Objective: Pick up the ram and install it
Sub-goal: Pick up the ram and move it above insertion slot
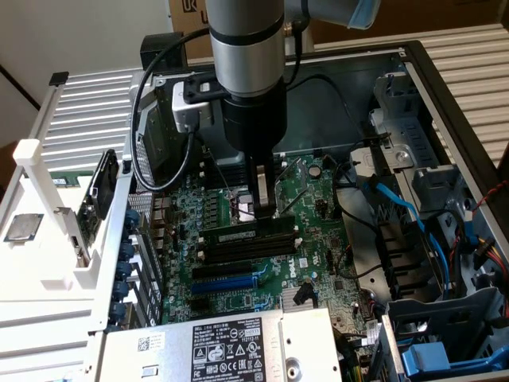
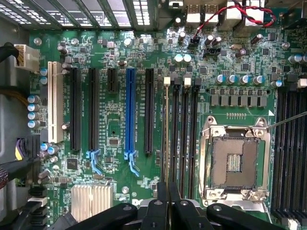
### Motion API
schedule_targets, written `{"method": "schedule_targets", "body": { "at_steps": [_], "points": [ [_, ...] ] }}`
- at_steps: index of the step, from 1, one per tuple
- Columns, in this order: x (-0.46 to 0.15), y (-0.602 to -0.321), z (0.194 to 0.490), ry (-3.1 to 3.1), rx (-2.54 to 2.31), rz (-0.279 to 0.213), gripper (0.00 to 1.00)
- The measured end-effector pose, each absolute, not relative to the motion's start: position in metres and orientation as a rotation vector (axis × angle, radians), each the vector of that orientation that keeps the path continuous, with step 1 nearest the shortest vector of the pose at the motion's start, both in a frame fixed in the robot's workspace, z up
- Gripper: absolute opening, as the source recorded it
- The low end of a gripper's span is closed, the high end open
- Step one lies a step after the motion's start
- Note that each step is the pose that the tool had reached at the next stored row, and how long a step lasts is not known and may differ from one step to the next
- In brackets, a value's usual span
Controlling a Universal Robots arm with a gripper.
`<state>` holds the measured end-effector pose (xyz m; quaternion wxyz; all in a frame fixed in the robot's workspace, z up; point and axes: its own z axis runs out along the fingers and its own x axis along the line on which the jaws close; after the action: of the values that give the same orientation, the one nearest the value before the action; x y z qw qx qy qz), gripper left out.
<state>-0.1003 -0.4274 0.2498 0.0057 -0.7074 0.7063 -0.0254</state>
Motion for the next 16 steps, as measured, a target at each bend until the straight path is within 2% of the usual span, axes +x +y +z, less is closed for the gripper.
{"method": "schedule_targets", "body": {
  "at_steps": [16],
  "points": [
    [-0.1005, -0.426, 0.2465, 2.217, -2.217, -0.066, 0.12]
  ]
}}
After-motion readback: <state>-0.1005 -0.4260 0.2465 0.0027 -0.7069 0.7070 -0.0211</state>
